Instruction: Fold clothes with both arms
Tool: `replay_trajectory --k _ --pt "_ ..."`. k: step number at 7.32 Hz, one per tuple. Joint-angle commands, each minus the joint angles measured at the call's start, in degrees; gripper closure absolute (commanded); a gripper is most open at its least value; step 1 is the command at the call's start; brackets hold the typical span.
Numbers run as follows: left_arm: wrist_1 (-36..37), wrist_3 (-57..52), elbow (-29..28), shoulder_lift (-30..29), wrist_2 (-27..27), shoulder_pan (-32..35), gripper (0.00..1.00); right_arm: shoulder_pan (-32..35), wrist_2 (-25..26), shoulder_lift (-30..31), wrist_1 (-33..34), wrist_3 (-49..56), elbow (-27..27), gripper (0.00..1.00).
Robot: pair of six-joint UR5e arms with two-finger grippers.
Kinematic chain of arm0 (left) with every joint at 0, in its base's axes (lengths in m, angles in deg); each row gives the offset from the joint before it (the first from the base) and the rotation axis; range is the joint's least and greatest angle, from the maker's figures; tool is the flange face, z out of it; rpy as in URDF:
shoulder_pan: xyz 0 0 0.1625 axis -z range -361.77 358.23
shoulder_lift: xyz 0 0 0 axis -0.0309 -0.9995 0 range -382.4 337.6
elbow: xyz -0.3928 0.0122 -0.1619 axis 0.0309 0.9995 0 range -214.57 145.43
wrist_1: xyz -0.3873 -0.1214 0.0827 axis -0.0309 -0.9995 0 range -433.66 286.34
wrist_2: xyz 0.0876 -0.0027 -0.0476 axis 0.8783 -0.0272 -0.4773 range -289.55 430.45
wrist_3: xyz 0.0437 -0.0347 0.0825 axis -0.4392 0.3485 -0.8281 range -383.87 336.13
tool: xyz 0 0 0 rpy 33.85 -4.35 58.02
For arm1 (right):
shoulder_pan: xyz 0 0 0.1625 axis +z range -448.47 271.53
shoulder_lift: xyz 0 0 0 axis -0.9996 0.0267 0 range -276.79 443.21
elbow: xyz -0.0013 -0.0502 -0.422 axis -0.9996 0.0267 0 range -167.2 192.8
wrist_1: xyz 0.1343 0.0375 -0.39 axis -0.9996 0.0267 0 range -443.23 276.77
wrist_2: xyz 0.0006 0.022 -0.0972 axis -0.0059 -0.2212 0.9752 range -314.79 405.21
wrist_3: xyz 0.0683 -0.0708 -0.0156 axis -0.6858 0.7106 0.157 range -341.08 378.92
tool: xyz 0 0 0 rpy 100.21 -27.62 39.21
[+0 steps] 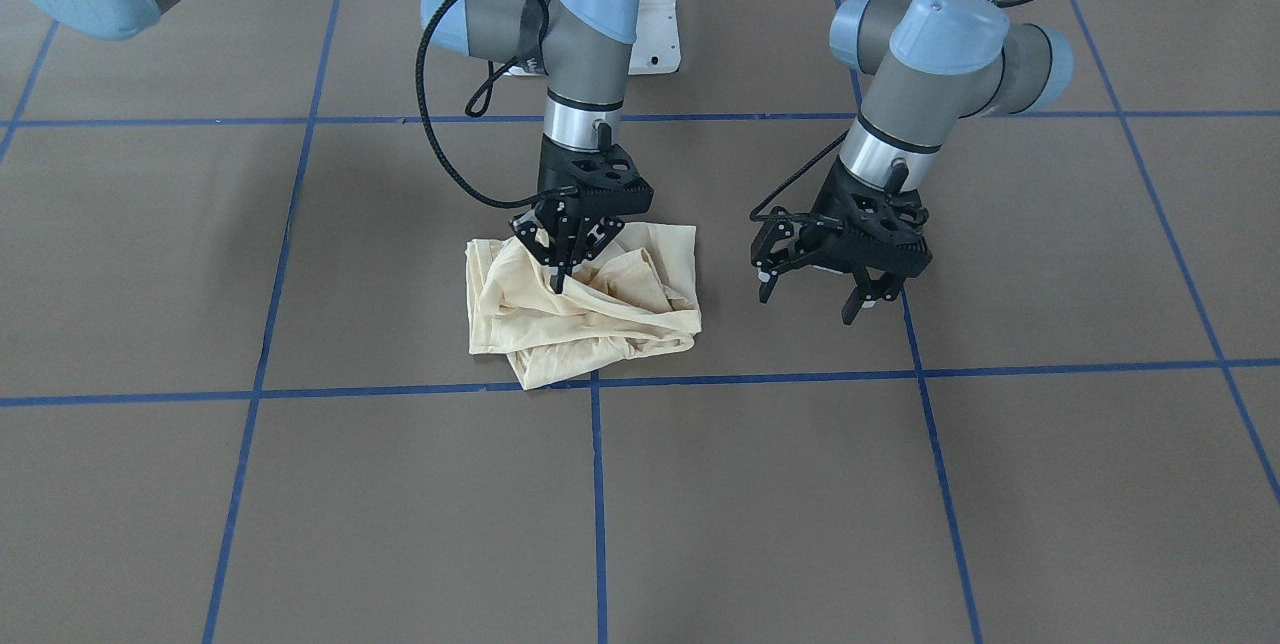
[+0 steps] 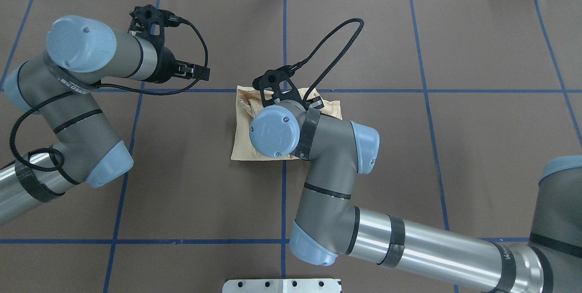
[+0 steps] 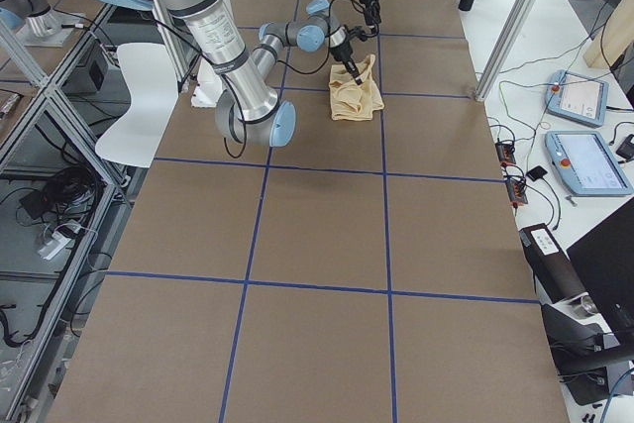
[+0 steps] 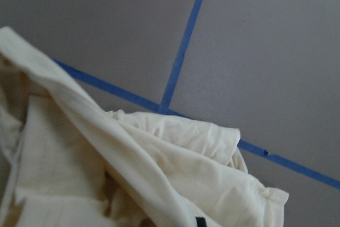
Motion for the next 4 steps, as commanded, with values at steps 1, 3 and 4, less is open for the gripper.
replay_trajectory --k 1,3,4 --pt "0.00 0.18 0.05 0.00 -0.04 0.16 0.00 5.21 -1.20 -3.11 -8.63 1.55 10.51 1.00" --pt "0.09 1.14 -0.04 0.09 0.05 0.25 0.00 7.77 -2.50 -7.18 -18.25 1.64 20.68 0.01" --pt "0.00 1.76 0.05 0.61 -0.04 0.25 0.00 8.47 -4.78 -8.40 -18.27 1.56 20.61 0.00"
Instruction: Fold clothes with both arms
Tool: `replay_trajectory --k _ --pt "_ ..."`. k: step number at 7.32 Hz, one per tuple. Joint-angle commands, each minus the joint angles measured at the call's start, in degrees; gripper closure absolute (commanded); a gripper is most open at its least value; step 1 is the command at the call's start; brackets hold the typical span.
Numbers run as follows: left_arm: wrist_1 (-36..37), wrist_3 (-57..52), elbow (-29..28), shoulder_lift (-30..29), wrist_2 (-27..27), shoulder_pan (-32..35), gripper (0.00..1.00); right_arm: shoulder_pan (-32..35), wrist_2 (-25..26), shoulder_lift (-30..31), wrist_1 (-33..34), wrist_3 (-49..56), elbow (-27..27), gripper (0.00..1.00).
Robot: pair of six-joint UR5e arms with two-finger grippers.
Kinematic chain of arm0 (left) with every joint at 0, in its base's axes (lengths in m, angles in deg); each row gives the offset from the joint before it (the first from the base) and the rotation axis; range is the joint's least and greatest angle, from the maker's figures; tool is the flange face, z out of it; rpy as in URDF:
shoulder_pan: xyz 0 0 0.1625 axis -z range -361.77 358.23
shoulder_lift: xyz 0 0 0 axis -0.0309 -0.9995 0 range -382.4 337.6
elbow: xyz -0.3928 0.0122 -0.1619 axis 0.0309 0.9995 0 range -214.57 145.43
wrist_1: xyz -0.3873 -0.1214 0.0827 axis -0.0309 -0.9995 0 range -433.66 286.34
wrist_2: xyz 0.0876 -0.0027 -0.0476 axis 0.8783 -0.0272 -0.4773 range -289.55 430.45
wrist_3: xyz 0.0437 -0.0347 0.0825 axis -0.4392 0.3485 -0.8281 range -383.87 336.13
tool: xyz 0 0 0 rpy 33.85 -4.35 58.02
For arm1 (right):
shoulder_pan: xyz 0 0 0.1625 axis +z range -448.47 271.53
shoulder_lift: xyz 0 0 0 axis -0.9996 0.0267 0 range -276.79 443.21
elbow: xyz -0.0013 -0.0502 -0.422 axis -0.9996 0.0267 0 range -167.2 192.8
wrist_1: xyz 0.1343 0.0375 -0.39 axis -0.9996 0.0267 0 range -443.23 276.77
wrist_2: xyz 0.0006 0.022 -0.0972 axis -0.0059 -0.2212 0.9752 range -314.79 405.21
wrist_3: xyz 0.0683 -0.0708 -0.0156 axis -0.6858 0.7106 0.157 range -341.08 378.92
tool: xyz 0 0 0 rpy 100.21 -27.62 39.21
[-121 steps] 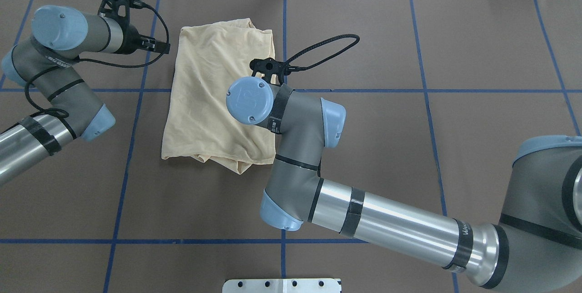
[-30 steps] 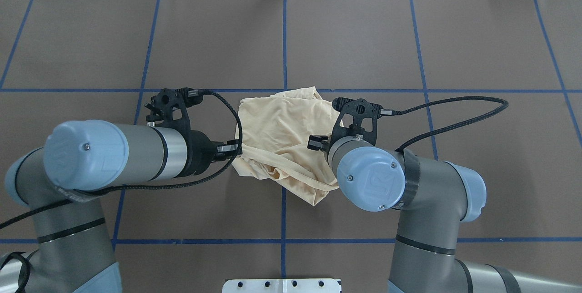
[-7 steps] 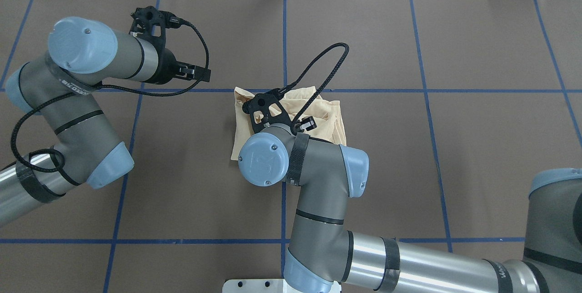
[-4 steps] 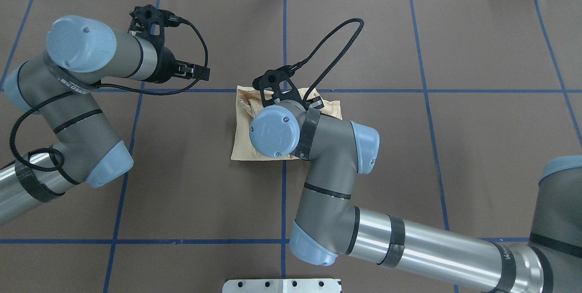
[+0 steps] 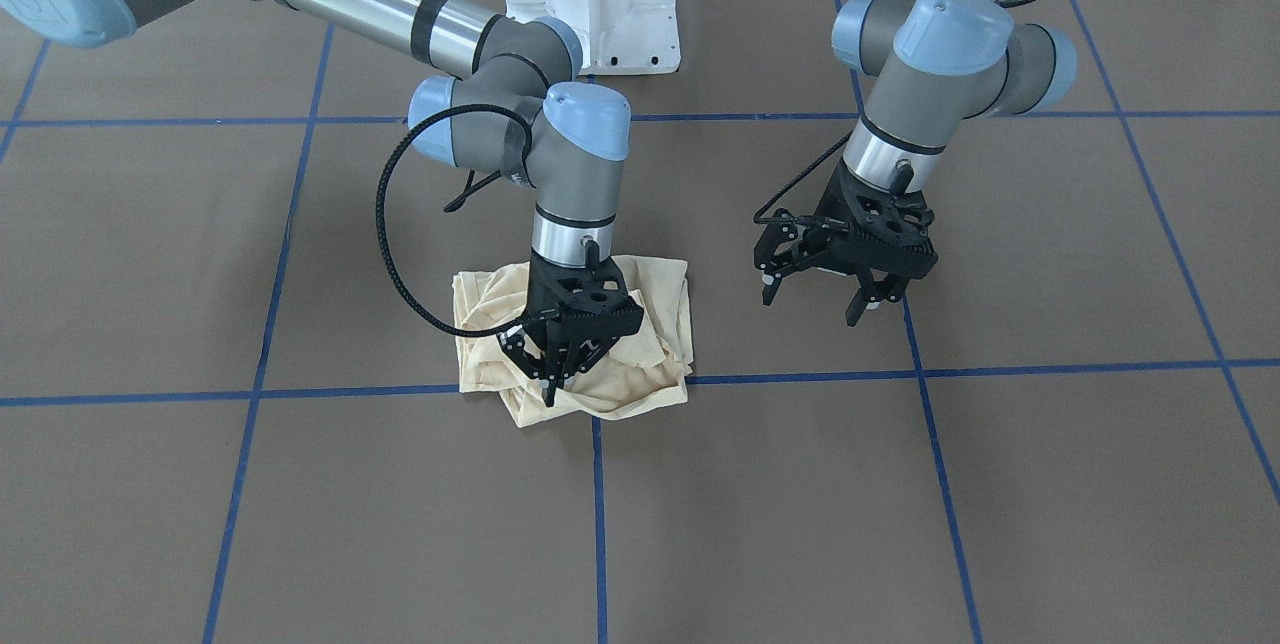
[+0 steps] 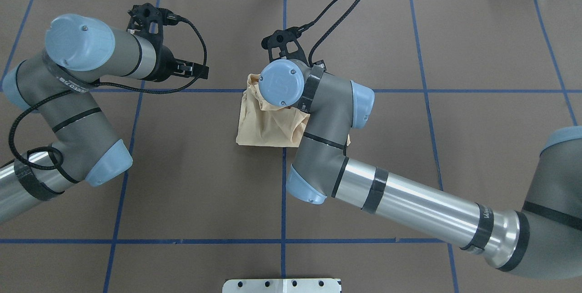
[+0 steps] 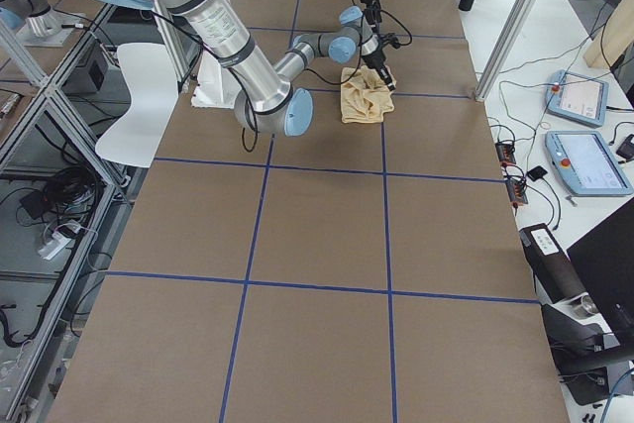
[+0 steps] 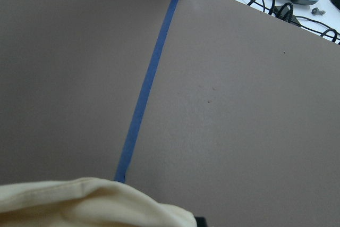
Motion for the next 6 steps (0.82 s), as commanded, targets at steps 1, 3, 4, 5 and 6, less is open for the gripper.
replay_trajectory --k 1,3,4,5,6 --pt "-0.06 0.79 0.06 0.60 -0.06 0.02 0.00 2.67 -9.34 -3.10 -1.61 0.44 1.25 0.00" --pt "-0.06 0.71 0.06 0.60 -0.06 0.02 0.00 2.25 -11.61 -3.02 3.97 -0.52 -2.51 0.00" --pt "-0.06 0.70 0.06 0.60 -0.06 0.02 0.00 -0.01 -11.26 -2.94 8.63 -3.57 -5.23 0.00" --pt "-0.06 0.79 0.41 0.68 -0.06 0.02 0.00 -3.34 -9.08 -3.02 9.81 -8.12 -5.61 0.00" --pt "-0.06 0.71 0.50 0.69 -0.06 0.02 0.00 -6.07 -5.41 -2.94 10.35 -9.04 -5.35 0.00"
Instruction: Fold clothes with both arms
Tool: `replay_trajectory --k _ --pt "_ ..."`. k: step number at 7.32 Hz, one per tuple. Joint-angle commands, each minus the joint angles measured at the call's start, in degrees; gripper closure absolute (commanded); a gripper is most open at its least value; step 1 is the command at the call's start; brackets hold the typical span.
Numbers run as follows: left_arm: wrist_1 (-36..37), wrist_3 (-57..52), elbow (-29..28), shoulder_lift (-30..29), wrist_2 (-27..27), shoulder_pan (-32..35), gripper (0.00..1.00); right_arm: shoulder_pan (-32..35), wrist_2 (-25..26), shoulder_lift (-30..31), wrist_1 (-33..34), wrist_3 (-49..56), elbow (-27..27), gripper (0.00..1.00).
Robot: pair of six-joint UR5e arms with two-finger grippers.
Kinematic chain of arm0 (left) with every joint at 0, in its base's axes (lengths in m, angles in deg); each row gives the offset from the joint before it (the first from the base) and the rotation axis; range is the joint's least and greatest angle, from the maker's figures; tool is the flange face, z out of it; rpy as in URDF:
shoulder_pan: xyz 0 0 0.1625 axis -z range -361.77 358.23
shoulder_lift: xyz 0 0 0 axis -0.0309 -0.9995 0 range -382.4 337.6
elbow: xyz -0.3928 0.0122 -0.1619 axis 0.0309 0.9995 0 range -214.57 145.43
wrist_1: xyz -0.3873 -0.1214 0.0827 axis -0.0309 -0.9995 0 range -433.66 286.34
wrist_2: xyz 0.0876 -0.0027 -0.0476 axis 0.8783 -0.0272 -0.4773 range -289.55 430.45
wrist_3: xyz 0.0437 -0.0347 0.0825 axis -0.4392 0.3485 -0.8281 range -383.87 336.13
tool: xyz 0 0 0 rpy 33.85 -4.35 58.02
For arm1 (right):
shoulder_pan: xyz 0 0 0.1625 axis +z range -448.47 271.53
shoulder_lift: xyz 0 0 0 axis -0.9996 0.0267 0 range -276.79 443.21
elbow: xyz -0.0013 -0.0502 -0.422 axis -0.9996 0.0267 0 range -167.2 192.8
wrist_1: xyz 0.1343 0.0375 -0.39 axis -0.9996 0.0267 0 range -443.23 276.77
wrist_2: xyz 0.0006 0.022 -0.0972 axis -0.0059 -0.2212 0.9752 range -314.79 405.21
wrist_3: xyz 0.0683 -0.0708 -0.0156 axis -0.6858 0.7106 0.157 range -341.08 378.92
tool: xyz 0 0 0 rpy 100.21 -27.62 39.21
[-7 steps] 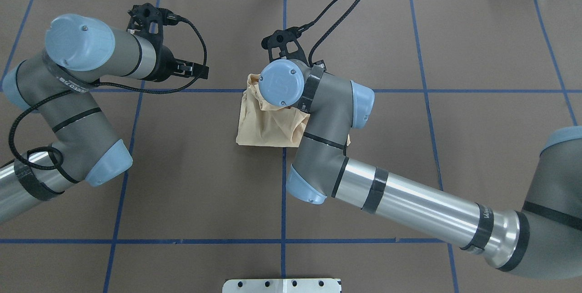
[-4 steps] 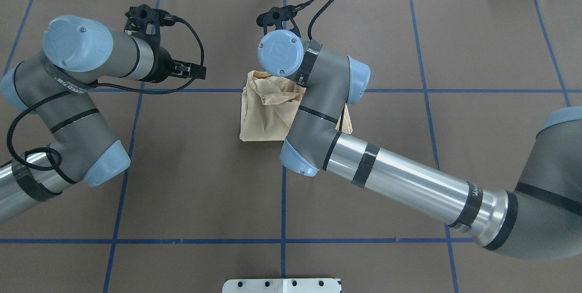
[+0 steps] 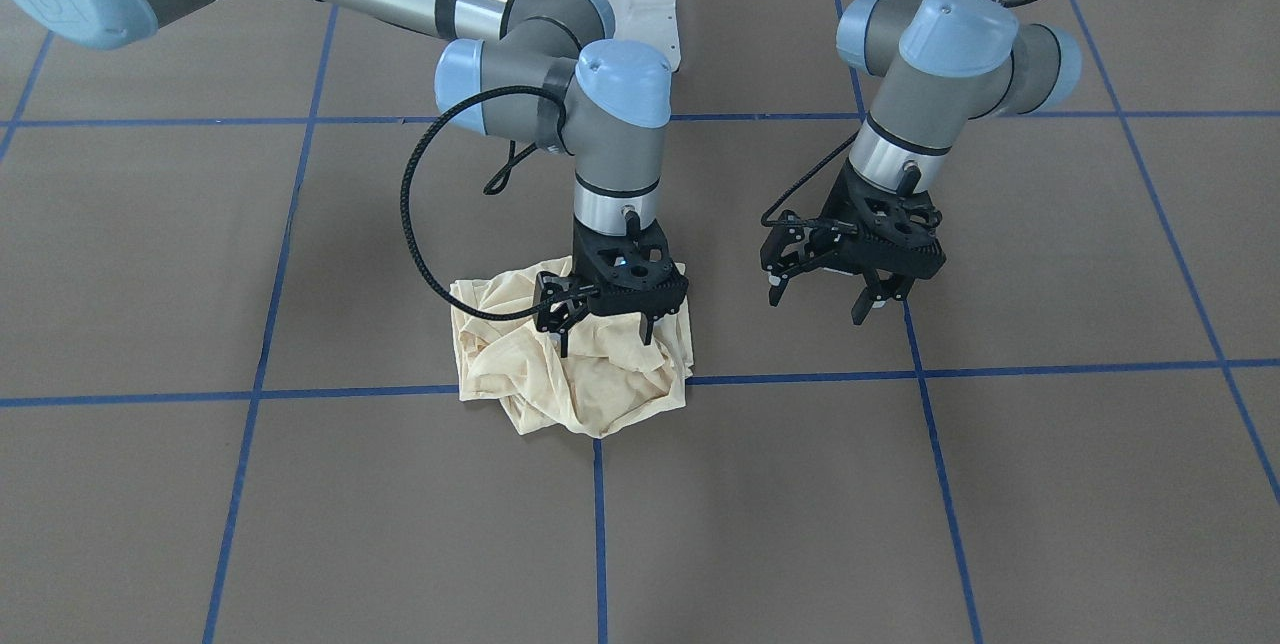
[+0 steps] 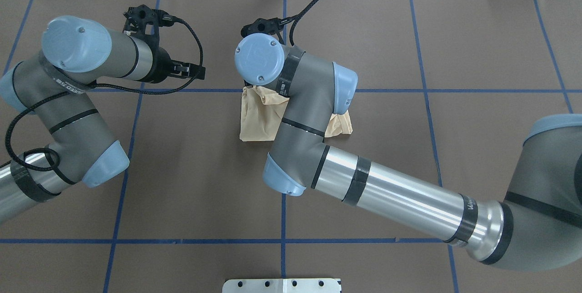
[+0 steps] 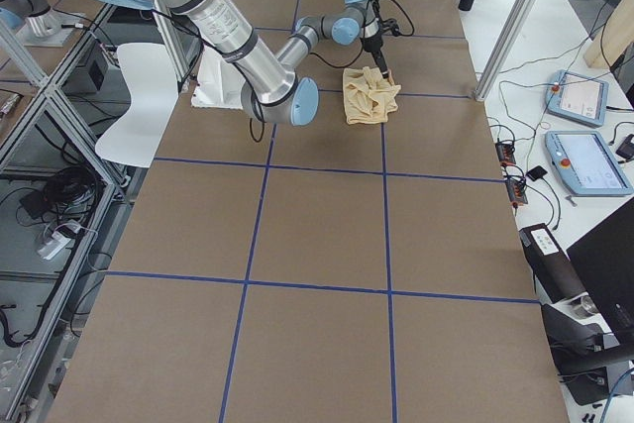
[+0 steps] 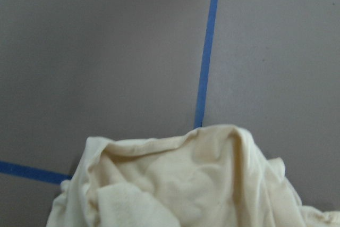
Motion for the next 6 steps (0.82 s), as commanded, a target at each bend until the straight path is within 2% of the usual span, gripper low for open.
replay_trajectory --k 1,3,4,6 --pt "0.00 0.05 0.18 0.03 0.00 0.00 0.00 -3.79 3.82 0.13 4.60 -2.56 -1.15 0.09" --pt "0.00 0.05 0.18 0.03 -0.09 0.00 0.00 -6.06 4.00 4.41 9.53 -2.64 -9.72 0.23" --pt "0.00 0.05 0.18 0.03 0.00 0.00 0.00 -7.73 5.74 7.22 9.72 -4.12 -12.30 0.29" --pt "0.00 0.05 0.18 0.03 0.00 0.00 0.00 -8.28 5.94 8.47 9.99 -5.63 -12.50 0.32"
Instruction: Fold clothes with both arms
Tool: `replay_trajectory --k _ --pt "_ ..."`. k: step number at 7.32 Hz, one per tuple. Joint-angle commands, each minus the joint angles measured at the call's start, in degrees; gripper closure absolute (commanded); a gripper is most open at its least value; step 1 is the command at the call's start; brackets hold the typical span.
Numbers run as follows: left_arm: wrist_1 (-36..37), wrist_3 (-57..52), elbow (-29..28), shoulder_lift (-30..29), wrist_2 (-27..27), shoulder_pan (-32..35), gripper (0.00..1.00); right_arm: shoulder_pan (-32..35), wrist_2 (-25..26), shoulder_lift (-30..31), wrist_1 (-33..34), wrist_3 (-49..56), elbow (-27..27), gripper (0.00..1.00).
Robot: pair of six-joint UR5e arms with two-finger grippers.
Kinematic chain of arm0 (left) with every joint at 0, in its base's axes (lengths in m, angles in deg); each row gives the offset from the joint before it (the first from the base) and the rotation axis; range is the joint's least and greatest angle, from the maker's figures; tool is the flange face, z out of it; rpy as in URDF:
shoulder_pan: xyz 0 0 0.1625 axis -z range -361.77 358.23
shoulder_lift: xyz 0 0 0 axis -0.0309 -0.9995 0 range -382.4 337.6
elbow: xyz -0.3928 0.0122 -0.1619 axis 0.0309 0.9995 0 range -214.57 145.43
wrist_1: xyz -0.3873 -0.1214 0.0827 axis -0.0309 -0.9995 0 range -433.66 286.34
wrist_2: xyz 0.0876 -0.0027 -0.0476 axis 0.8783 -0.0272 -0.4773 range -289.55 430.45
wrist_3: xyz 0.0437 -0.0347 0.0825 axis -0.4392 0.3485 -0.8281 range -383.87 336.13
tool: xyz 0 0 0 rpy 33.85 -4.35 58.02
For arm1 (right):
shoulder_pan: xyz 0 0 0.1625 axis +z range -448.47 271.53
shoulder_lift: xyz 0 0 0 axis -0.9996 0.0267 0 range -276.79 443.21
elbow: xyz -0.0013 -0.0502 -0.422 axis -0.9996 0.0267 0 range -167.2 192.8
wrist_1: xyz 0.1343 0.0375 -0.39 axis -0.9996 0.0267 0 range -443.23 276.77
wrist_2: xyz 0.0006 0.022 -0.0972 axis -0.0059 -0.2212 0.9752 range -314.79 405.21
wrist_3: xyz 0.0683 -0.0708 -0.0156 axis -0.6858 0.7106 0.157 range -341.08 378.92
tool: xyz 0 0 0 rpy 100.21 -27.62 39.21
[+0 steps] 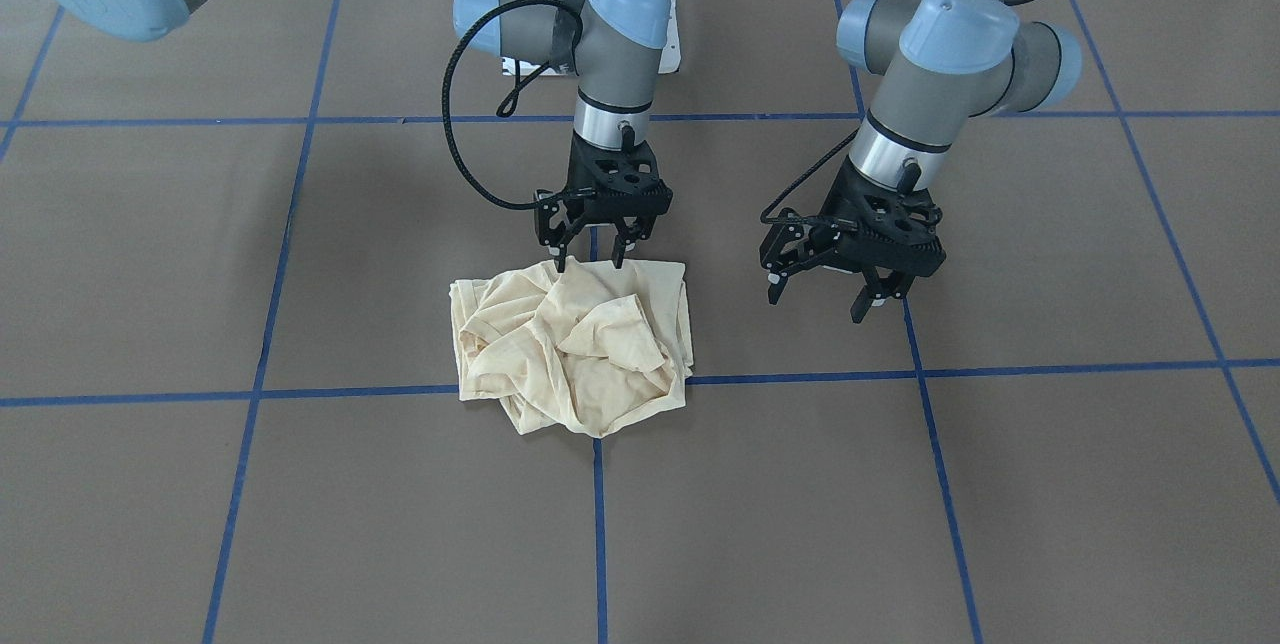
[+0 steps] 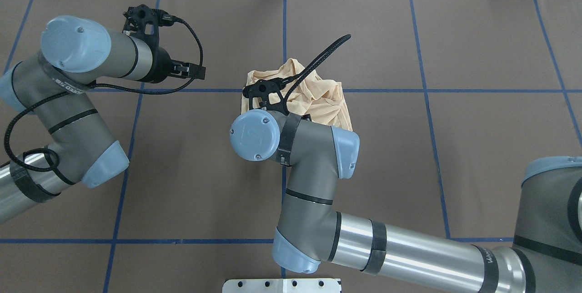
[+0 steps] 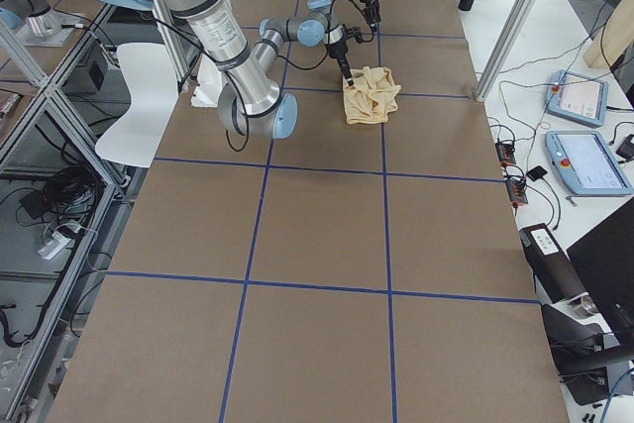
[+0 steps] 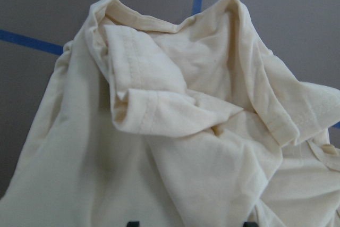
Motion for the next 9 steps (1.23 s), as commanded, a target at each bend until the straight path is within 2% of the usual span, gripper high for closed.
replay_trajectory --k 1,2,3,4,8,9 --pt "0.00 0.00 0.00 0.00 0.01 0.00 0.00 -0.75 0.11 1.33 1.93 -0.73 -1.31 0.33" --pt "0.00 0.00 0.00 0.09 0.01 0.00 0.00 -0.75 0.11 1.33 2.47 -0.73 -1.49 0.42" --pt "0.00 0.00 0.00 0.09 0.01 0.00 0.00 -0.75 0.11 0.90 2.22 -0.73 -1.40 0.68" --pt "0.00 0.00 0.00 0.09 0.01 0.00 0.00 -0.75 0.11 0.72 1.95 -0.64 -1.14 1.00" --pt "0.00 0.00 1.76 1.58 0.01 0.00 0.00 1.61 0.90 0.72 -2.51 -0.82 0.26 1.00" --pt "0.00 0.00 2.20 1.67 -0.08 0.00 0.00 3.36 0.90 0.63 -5.66 -0.82 2.79 1.00"
